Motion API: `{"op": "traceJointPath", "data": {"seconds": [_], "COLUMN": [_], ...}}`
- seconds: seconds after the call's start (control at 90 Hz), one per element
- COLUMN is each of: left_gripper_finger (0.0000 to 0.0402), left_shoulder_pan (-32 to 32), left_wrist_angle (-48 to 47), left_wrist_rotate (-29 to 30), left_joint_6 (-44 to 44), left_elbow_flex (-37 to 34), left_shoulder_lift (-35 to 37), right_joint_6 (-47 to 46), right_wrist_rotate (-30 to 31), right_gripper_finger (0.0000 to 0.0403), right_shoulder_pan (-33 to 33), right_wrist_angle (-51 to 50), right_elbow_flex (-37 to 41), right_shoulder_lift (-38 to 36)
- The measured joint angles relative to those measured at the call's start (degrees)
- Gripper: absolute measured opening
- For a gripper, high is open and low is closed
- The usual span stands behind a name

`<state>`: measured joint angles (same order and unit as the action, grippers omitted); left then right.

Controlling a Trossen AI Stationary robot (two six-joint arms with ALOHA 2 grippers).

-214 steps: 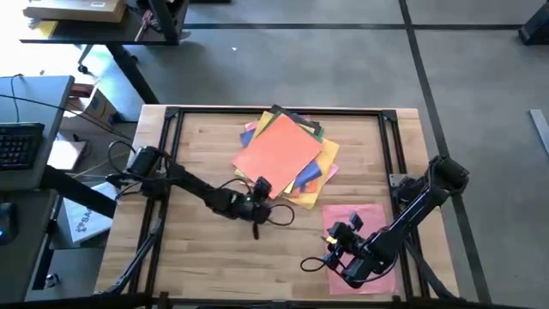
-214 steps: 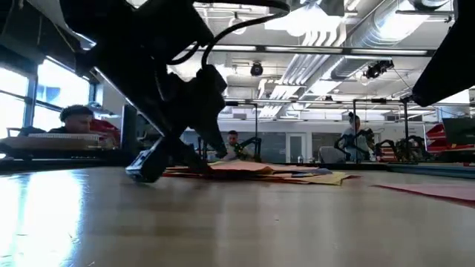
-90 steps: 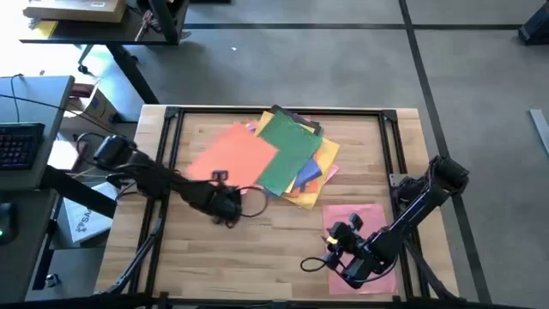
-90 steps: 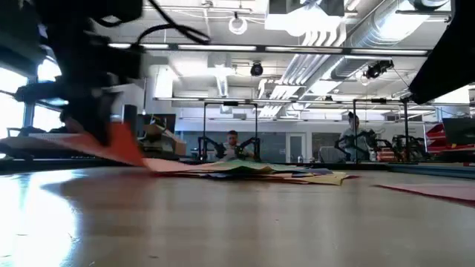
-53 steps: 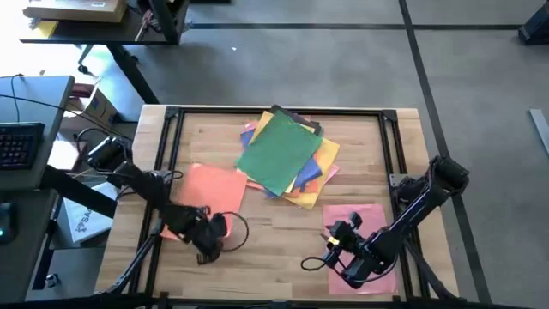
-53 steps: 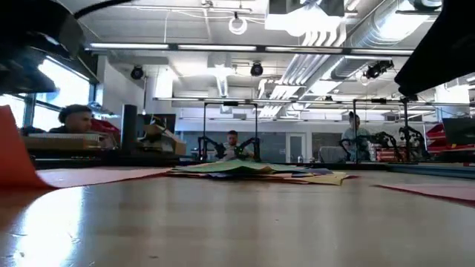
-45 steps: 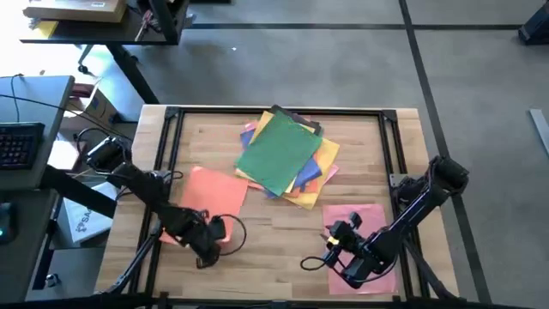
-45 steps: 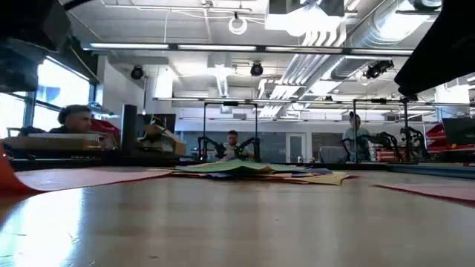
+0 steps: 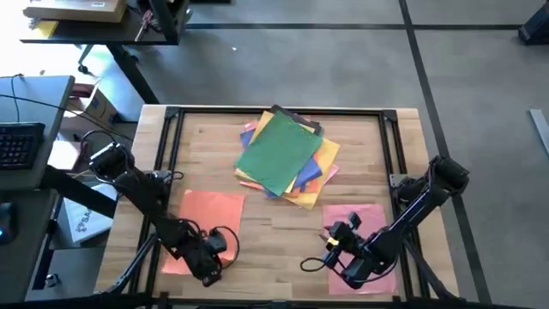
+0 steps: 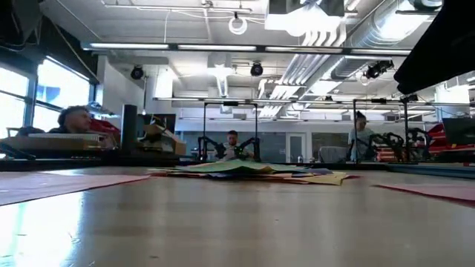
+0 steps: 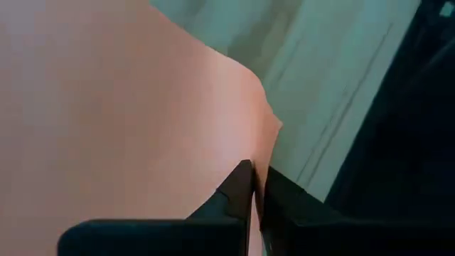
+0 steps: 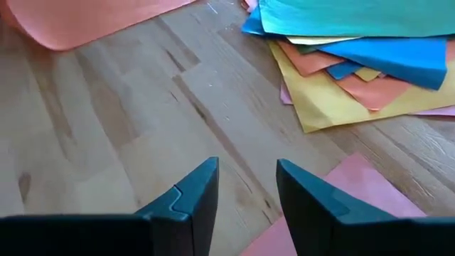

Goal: Organize paper
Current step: Move the orange paper to the lower left of the table

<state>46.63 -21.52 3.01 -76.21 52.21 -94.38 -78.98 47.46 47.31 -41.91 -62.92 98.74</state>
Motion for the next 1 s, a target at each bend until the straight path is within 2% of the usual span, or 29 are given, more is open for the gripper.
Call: {"op": "traceJointPath", "data": {"seconds": [0.133,0.256,0.567,0.744,0.878,1.0], "left_gripper_finger": [0.0007,0.0033,0.0154,0.0199,0.0210,0.0205], "left_shoulder_pan": [-0.02,-0.02,-0.11,-0.11,-0.16,-1.58], "left_wrist_angle": [2.81,4.18,4.88,4.86,2.85,-9.60], "left_wrist_rotate": [-1.01,-1.05,-5.74,-7.63,-4.67,3.85], "left_joint_6": [-1.79,-2.21,0.46,2.84,5.17,5.80], "left_elbow_flex": [0.00,0.00,0.00,0.00,0.02,0.07], "left_shoulder_lift": [-2.72,-3.07,-0.70,3.99,8.24,10.62], "right_joint_6": [0.00,0.00,0.00,0.45,1.03,1.05], "right_wrist_rotate": [-0.02,-0.04,-0.06,-0.08,-0.06,0.02], "right_gripper_finger": [0.0128,0.0128,0.0128,0.0128,0.0128,0.0128], "right_shoulder_pan": [-0.01,0.00,-0.02,0.00,-0.01,-0.07], "right_wrist_angle": [0.02,0.04,0.26,0.36,0.83,0.86], "right_elbow_flex": [0.00,0.00,0.00,0.00,0.00,0.00], "right_shoulder_lift": [0.00,0.00,0.00,0.00,0.00,0.00]}}
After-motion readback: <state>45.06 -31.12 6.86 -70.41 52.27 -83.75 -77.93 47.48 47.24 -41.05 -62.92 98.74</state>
